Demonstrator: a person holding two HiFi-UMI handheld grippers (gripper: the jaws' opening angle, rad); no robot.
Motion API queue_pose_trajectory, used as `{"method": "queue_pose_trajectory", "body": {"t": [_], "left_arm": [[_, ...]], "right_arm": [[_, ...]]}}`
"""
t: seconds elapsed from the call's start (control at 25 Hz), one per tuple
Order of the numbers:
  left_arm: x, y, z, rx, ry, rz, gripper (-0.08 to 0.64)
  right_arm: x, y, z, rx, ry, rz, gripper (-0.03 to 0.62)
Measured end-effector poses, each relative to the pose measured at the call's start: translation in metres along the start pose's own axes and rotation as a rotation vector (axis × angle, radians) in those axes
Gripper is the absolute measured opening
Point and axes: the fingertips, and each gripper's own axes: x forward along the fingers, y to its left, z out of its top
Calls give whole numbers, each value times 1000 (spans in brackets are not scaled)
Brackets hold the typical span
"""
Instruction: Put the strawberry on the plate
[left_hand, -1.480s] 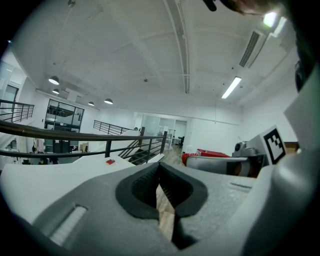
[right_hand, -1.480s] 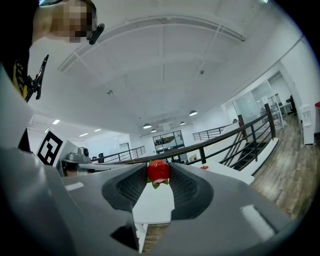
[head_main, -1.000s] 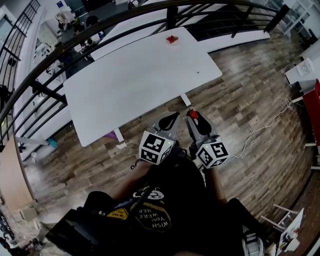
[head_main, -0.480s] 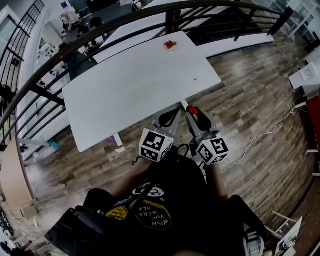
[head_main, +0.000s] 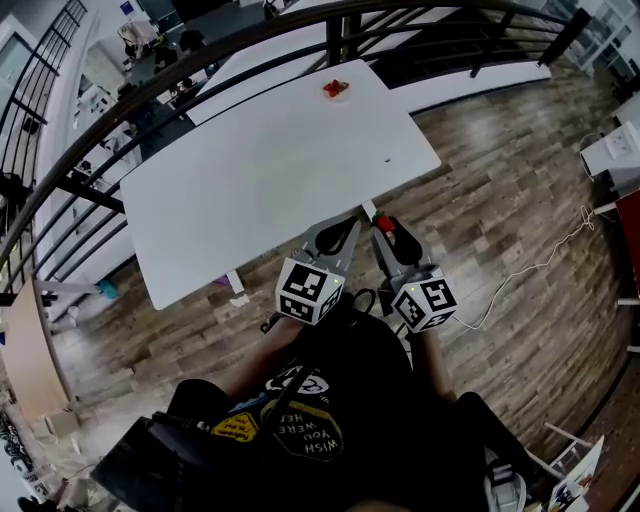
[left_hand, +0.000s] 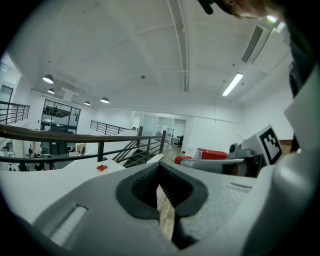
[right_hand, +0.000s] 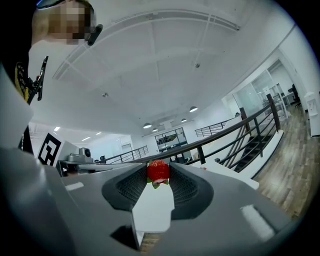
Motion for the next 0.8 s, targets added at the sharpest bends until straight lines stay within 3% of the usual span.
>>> {"method": "queue_pose_trajectory", "body": {"t": [0.52, 0.8], "left_arm": [[33, 71, 31, 6, -9, -37, 0], [38, 100, 24, -6, -12, -69, 0]], "right_arm": [[79, -10, 22, -10, -12, -22, 140], [110, -7, 10, -19, -1, -48, 140]]}}
